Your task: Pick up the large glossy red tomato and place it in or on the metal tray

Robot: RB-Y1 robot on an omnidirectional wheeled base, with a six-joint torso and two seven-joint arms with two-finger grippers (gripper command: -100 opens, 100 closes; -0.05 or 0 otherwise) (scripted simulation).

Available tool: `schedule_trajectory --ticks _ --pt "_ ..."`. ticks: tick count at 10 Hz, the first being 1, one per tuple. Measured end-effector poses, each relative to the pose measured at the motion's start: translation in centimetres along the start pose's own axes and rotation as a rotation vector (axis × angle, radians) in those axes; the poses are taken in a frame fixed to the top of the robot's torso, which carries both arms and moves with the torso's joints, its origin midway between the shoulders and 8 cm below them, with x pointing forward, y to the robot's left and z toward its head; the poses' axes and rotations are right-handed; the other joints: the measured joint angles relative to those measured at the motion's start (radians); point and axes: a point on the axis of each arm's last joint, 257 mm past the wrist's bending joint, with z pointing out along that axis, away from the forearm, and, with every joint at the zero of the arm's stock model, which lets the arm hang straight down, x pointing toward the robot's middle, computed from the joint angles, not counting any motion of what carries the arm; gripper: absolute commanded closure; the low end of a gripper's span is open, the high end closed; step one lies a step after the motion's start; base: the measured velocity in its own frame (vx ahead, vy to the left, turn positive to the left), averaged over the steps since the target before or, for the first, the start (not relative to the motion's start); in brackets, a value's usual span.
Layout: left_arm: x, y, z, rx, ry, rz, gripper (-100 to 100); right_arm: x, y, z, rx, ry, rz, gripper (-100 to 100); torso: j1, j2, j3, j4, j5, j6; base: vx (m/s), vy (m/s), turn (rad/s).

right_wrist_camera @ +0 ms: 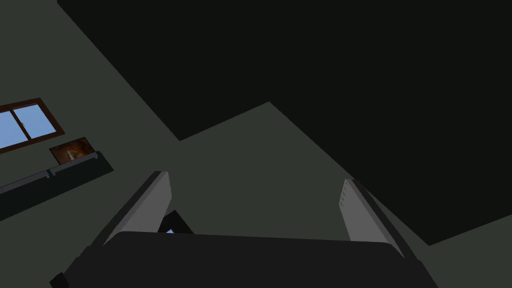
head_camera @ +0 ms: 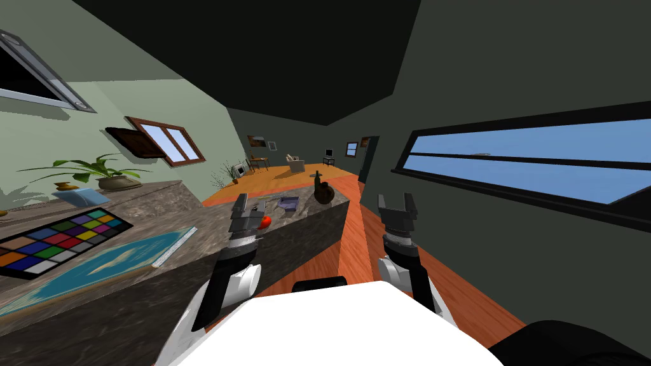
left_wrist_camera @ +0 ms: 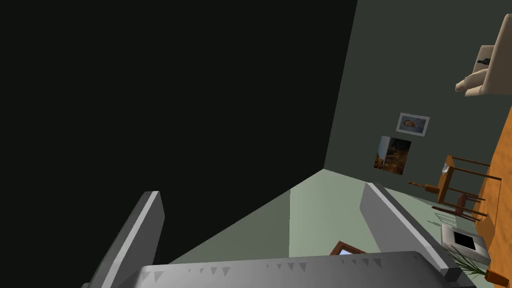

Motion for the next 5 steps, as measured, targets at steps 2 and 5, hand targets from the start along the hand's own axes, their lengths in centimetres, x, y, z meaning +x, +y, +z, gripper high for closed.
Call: schedule_trajectory --ticks 2,5 --pt "0.1 0.3 0.1 -0.015 0.026 0.018 -100 0.0 0.0 0.0 0.0 0.0 0.0 0 0.0 0.0 0.0 0.0 0.0 0.0 0.006 -0.006 0.015" --pt "-0.3 1.4 0.3 -0.061 0.055 0.053 -100 0.0 0.0 0.0 0.0 0.0 0.0 0 0.0 -0.001 0.0 0.0 0.0 0.0 0.011 -0.011 0.023"
